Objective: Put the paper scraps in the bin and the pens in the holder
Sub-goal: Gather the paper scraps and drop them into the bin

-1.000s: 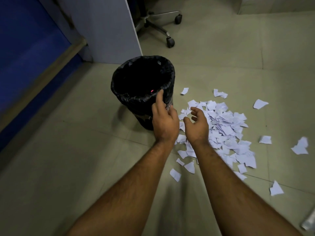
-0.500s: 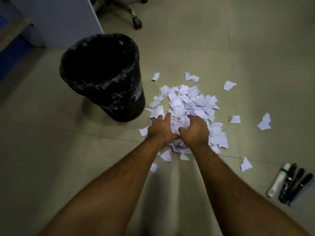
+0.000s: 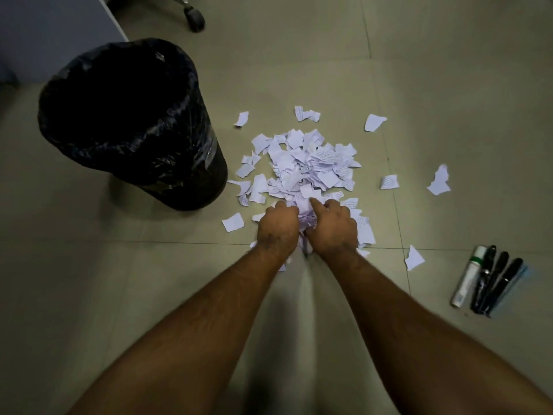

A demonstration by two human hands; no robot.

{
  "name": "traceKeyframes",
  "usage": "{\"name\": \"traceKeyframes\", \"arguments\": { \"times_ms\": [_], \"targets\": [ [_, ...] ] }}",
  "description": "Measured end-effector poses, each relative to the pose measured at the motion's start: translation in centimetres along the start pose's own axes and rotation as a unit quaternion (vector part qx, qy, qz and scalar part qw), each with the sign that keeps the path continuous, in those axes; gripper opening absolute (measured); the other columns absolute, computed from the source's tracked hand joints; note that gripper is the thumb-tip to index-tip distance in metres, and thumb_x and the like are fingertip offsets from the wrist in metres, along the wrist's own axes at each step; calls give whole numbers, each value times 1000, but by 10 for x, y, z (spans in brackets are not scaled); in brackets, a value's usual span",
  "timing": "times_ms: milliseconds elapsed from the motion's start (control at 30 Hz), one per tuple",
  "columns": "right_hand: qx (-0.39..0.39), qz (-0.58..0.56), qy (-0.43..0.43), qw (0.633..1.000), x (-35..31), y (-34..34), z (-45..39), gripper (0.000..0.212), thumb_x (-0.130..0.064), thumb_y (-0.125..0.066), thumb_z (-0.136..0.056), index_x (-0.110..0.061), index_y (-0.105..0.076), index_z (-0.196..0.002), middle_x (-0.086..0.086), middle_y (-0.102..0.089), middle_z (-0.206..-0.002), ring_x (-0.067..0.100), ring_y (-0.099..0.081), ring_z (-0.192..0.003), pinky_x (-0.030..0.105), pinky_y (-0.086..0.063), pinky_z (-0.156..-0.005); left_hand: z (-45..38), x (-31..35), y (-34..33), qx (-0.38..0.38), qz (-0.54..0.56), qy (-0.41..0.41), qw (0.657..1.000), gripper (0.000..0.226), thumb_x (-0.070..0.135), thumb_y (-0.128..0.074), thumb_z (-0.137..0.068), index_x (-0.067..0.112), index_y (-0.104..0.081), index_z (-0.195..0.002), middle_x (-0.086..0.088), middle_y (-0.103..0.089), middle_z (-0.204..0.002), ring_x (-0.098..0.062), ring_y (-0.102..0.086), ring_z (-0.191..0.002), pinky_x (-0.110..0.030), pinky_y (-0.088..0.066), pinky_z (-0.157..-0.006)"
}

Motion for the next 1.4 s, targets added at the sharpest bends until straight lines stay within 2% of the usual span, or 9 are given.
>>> {"name": "traceKeyframes", "arguments": {
  "times_ms": [200, 367, 467, 667, 800, 1033, 1133, 1233, 1400],
  "targets": [
    [7, -17, 3, 1000, -4, -3, 1, 32, -29, -57, -89, -21, -64, -119, 10, -54, -118, 32, -52, -107, 35, -45, -75, 4, -23, 2, 42, 80, 23, 996, 28, 11, -62, -88, 10, -64, -116, -14, -64, -118, -31, -62, -106, -34, -49, -88],
    [-6, -100, -11, 995, -9, -8, 3, 24, -13, -58, -85, -14, -69, -106, 14, -58, -109, 36, -59, -101, 34, -45, -76, 8, -44, 12, 81, 205, 110, 969, 25, 9, -54, -93, 6, -67, -114, -15, -67, -117, -33, -63, -105, -37, -53, -90],
    [-10, -163, -37, 986, -6, -9, 2, 25, -10, -61, -84, -14, -72, -106, 14, -63, -110, 35, -61, -103, 30, -45, -80, 12, -56, 16, 100, 246, 173, 948, 20, 9, -51, -95, 6, -68, -105, -17, -68, -112, -34, -64, -100, -35, -52, -82],
    [66, -351, -199, 913, 10, 11, 8, 13, -14, -63, -84, -14, -75, -91, 10, -73, -92, 30, -64, -86, 23, -38, -68, 20, -55, 39, 114, 284, 213, 928, 17, 9, -54, -92, 7, -68, -100, -17, -68, -110, -34, -64, -99, -29, -44, -71],
    [91, -440, -281, 848, 8, 26, 19, 7, -23, -69, -84, -18, -72, -81, 6, -72, -85, 25, -62, -78, 24, -41, -67, 29, -65, 71, 139, 283, 271, 909, 27, 3, -50, -95, 7, -67, -116, -17, -65, -123, -35, -62, -111, -33, -50, -83],
    [125, -509, -240, 817, -24, 95, 11, 11, -26, -75, -80, -21, -70, -72, 1, -73, -80, 26, -69, -81, 30, -54, -71, 31, -69, 154, 179, 343, 244, 889, 13, 10, -55, -86, 12, -67, -91, -12, -70, -104, -33, -65, -96, -28, -43, -72],
    [134, -550, -212, 796, -57, 131, 2, 18, -32, -80, -75, -18, -70, -70, -3, -69, -68, 22, -65, -67, 34, -56, -69, 35, -80, 201, 213, 374, 238, 871, 13, 13, -57, -86, 8, -67, -92, -8, -70, -101, -25, -62, -88, -26, -42, -74],
    [136, -569, -179, 791, -96, 159, -11, 23, -30, -81, -70, -18, -64, -60, -8, -59, -55, 18, -54, -56, 38, -56, -63, 33, -91, 243, 221, 368, 206, 879, 6, 12, -60, -82, 9, -66, -83, -6, -68, -86, -24, -60, -77, -25, -42, -67],
    [115, -569, -134, 803, -175, 183, -26, 25, -31, -79, -70, -16, -63, -59, -5, -58, -54, 20, -53, -56, 37, -55, -61, 36, -153, 299, 251, 381, 229, 860, 22, 21, -59, -83, 10, -71, -97, -11, -74, -98, -32, -70, -88, -33, -58, -79]
  ]
}}
Point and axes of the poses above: each hand's wrist, its own z-axis away from the middle knuckle, its own y-axis out of the back of the hand, x = y × z, the point moved 8 cm from there along -z, towards the middle knuckle
